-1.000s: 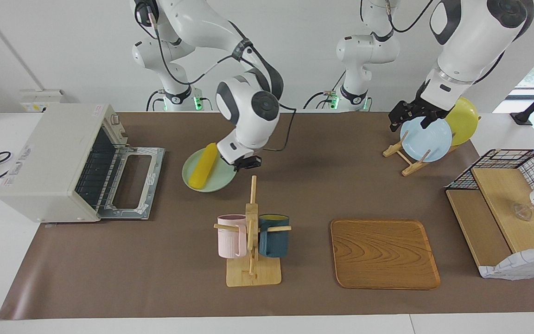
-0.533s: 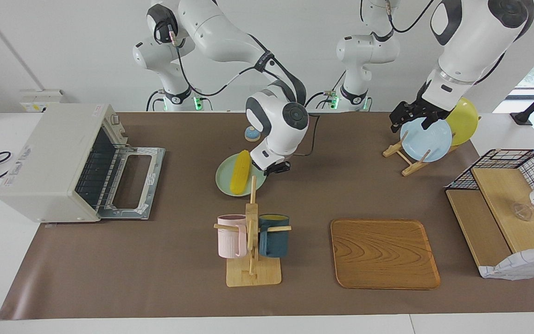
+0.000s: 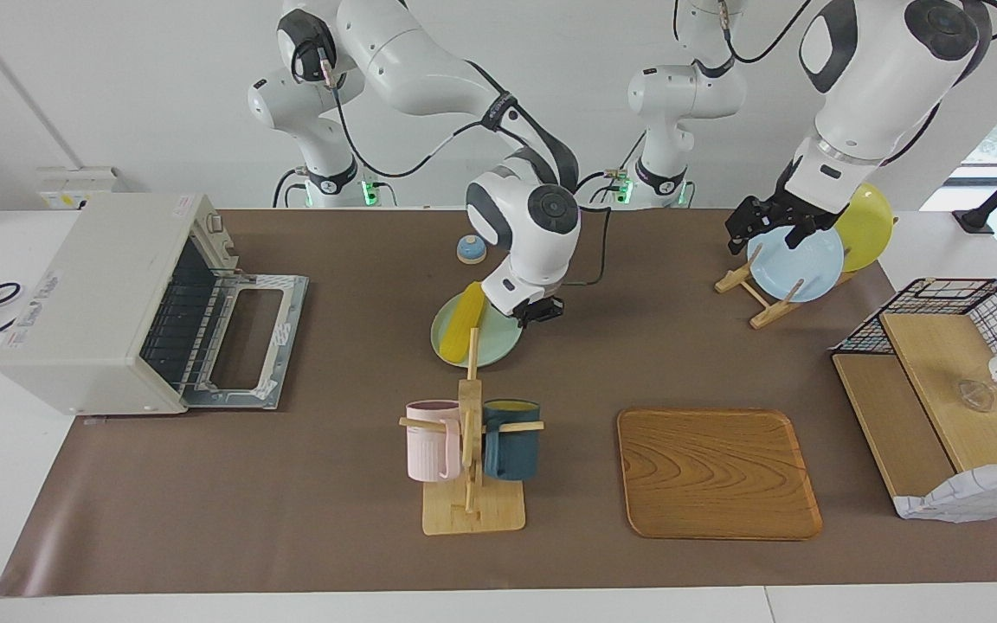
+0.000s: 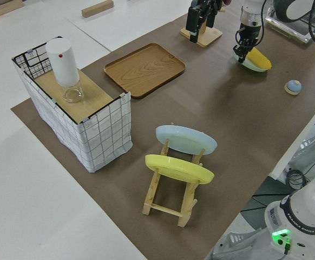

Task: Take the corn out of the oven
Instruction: 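Pull the plate with corn out and set it mid-table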

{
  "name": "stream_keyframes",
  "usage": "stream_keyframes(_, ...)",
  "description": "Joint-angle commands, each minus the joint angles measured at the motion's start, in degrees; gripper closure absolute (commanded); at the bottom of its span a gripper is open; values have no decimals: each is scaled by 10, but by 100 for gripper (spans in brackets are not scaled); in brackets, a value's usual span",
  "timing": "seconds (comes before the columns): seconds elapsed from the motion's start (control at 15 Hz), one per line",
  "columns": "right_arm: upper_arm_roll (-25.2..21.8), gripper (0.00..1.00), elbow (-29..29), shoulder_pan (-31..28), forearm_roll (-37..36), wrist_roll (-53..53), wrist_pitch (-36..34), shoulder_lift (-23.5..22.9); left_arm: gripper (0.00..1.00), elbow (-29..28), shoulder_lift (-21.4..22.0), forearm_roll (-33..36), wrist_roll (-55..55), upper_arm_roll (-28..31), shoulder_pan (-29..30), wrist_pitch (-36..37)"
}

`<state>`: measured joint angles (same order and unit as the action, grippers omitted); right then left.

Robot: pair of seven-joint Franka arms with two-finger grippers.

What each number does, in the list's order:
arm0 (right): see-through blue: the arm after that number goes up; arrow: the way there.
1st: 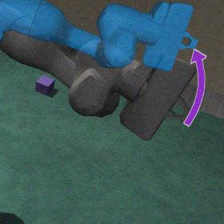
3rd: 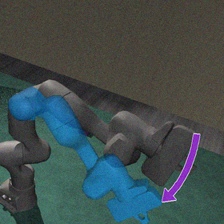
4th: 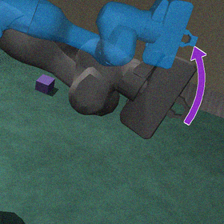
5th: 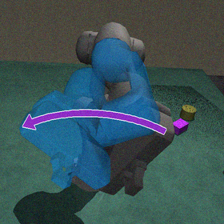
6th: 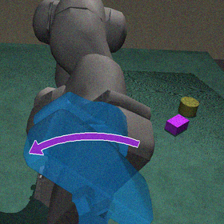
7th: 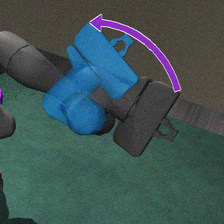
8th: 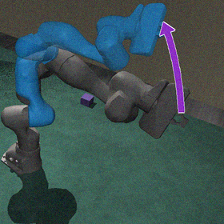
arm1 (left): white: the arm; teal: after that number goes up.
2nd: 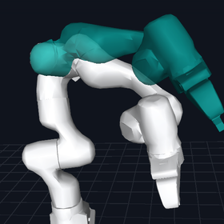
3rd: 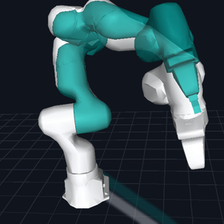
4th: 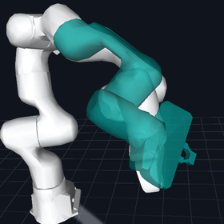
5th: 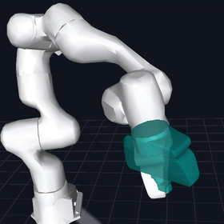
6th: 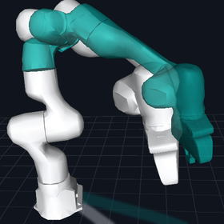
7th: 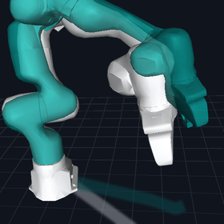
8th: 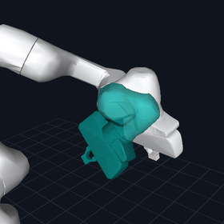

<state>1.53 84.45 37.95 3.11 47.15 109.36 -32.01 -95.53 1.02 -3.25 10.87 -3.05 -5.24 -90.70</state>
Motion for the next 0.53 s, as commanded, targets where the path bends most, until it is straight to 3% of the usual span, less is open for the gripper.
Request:
stream_keyframes(0.0, 3, 72, 2, -8, 12, 12, 18, 8, 0, -31, 22, 1, -11, -6, 7, -19)
stream_keyframes(0.07, 3, 64, 0, -10, 10, 9, 18, 10, 0, -32, 22, -4, -11, -6, 6, -21)
stream_keyframes(0.13, 3, 63, -2, -10, 7, 8, 16, 17, 0, -32, 23, -5, -11, -6, 5, -24)
stream_keyframes(0.27, -3, 64, 9, -9, -6, 5, -4, 40, 0, -33, 22, -6, -11, -6, 1, -30)
stream_keyframes(0.47, -2, 66, 29, -39, -95, -1, -91, 89, 0, -45, 19, -25, -11, -10, -12, -46)
